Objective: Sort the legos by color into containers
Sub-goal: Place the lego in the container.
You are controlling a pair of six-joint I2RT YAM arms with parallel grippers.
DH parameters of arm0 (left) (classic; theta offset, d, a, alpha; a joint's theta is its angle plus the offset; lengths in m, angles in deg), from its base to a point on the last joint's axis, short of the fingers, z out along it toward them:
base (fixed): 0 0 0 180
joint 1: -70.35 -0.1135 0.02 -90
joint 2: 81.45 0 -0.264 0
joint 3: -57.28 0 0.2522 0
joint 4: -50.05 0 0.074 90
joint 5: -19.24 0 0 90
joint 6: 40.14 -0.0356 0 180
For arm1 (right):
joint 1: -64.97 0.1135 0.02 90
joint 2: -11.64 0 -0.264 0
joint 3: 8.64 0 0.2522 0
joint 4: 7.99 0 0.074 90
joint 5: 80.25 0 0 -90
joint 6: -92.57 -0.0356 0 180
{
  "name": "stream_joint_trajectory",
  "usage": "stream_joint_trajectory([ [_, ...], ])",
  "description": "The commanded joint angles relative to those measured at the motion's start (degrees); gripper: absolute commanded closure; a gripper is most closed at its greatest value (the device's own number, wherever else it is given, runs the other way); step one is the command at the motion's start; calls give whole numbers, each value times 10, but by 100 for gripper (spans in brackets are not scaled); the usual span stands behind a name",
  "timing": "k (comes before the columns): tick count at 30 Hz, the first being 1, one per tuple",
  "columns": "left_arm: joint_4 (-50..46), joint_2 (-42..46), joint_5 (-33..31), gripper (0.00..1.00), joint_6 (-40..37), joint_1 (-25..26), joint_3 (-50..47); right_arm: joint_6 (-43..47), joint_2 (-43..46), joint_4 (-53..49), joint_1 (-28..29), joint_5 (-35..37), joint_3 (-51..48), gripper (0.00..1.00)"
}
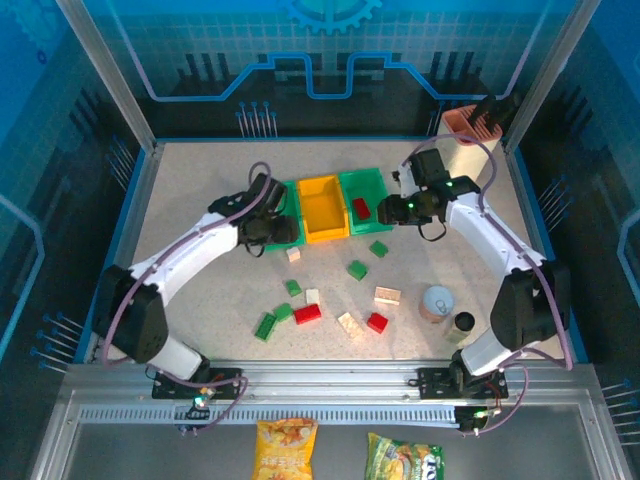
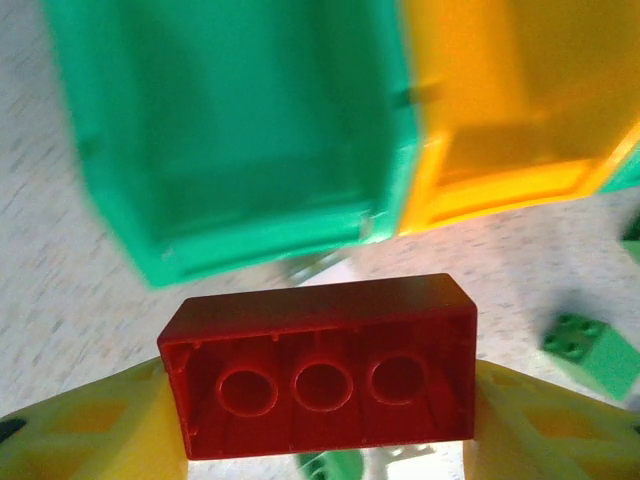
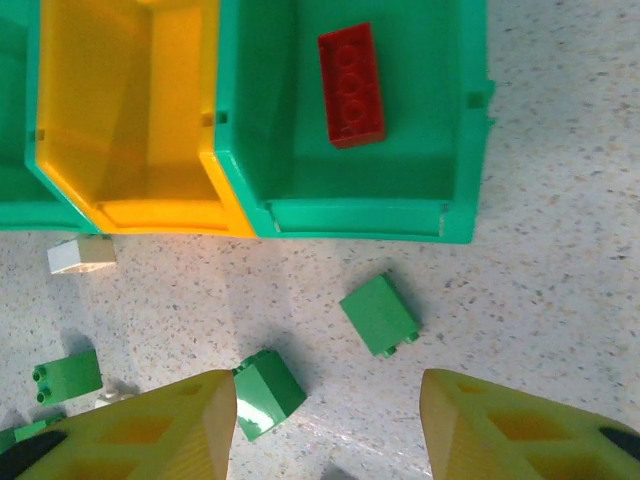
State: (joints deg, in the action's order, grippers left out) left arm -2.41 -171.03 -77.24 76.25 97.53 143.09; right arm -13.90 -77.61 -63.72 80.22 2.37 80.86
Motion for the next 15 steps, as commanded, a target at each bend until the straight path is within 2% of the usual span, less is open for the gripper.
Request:
stream_joint_trajectory([
  [1, 16, -57, 59, 44, -86, 28, 76, 0, 33, -3, -21, 8, -18, 48],
  [7, 61, -153, 183, 43, -243, 47, 174, 9, 75, -8, -48, 13, -41, 49],
  [15, 62, -286, 245, 47, -367, 48, 328, 24, 143, -46, -79, 23, -61, 49],
])
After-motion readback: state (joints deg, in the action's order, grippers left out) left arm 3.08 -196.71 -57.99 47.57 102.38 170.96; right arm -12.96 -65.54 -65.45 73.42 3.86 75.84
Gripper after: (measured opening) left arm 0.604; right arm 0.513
